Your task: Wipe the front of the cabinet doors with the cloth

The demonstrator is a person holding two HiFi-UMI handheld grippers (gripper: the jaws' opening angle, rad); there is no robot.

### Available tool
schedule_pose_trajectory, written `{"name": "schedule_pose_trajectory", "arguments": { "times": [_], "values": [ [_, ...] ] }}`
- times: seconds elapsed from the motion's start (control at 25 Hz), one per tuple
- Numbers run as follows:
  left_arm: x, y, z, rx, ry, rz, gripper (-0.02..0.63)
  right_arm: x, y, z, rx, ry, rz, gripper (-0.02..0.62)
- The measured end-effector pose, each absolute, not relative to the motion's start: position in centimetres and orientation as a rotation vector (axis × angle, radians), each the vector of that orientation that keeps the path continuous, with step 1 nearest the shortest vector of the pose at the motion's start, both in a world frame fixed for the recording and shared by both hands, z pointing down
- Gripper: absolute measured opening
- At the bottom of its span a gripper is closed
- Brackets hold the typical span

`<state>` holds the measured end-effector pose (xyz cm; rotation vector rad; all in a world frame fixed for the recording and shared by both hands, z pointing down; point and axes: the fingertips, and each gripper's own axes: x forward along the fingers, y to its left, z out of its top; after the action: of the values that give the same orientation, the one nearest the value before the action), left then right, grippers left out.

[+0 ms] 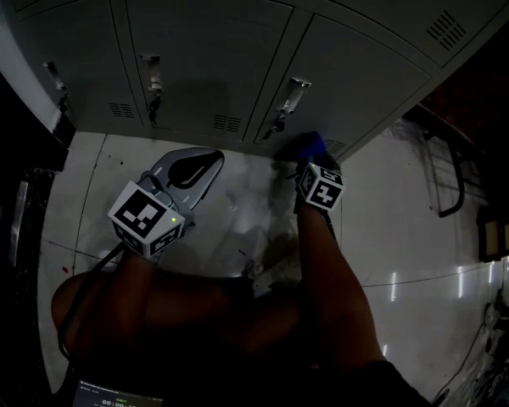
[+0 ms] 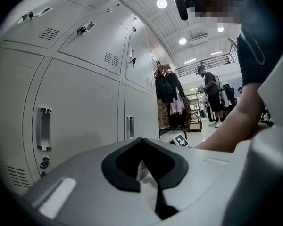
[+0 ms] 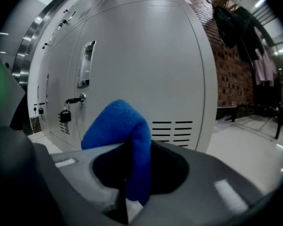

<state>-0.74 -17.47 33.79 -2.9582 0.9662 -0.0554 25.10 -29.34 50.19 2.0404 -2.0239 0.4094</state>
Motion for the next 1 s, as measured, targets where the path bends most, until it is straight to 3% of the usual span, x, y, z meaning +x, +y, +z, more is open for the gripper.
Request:
{"name": "schedule_pose_trajectory", "arguments": {
  "times": [0.64,1.0],
  "values": [
    [-0.7,-17.5,33.8,-2.961,0.965,-0.055,0.005,36.0,-27.4,50.2,2.370,-1.767,0.510,0.069],
    [-0.9,-17.8,33.7,-2.963,0.975,-0.037,0.005,32.3,-27.2,44.9,2.380,-1.869,0.485,0.069]
  ]
}}
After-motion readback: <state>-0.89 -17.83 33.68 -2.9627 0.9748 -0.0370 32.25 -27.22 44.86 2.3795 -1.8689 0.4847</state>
